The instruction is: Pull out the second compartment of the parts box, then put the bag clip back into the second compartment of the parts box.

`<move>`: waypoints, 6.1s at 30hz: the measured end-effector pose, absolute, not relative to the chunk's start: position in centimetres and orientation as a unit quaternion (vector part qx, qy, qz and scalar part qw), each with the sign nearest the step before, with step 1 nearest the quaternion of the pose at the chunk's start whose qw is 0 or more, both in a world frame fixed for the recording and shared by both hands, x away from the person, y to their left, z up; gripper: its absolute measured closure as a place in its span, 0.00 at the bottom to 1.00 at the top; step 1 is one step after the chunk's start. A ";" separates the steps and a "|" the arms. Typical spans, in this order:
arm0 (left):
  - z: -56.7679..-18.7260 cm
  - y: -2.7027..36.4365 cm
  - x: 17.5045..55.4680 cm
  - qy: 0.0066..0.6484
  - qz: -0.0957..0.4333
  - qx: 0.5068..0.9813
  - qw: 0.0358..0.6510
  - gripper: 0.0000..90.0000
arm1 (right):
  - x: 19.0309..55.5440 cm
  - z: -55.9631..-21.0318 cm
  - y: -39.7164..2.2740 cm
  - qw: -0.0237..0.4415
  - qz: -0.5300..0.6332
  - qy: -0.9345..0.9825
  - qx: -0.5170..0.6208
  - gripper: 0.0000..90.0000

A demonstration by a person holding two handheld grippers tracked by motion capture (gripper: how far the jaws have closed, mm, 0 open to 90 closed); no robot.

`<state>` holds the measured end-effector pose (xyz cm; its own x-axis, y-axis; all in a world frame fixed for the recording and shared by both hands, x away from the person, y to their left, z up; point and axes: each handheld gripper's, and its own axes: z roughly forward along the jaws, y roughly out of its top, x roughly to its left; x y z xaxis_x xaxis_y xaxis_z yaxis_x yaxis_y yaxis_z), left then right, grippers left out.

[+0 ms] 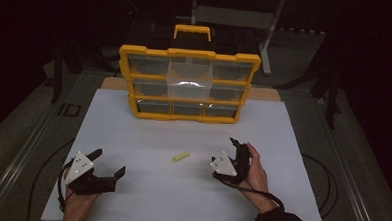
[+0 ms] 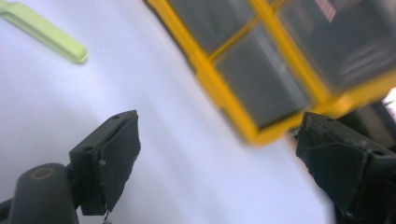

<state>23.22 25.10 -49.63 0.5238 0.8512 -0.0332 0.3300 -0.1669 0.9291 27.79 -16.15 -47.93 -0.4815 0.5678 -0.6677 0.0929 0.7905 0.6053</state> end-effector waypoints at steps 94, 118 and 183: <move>-45.3 7.0 36.8 0.286 0.060 0.922 0.254 0.04 | 26.2 -48.8 -28.9 0.284 0.507 0.698 0.419 0.11; -47.8 4.2 37.8 0.266 0.039 0.949 0.165 0.27 | 26.2 -48.7 -29.3 0.287 0.505 0.696 0.422 0.11; -45.0 6.4 38.1 0.264 0.022 0.952 0.156 0.88 | 26.0 -48.8 -29.2 0.289 0.503 0.700 0.416 0.11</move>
<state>38.14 6.40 -44.97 0.8597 0.5093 -0.0405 0.4955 -0.8119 0.3088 26.02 -29.15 -48.80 -0.4868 0.8734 0.0130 0.2917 0.1485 0.9449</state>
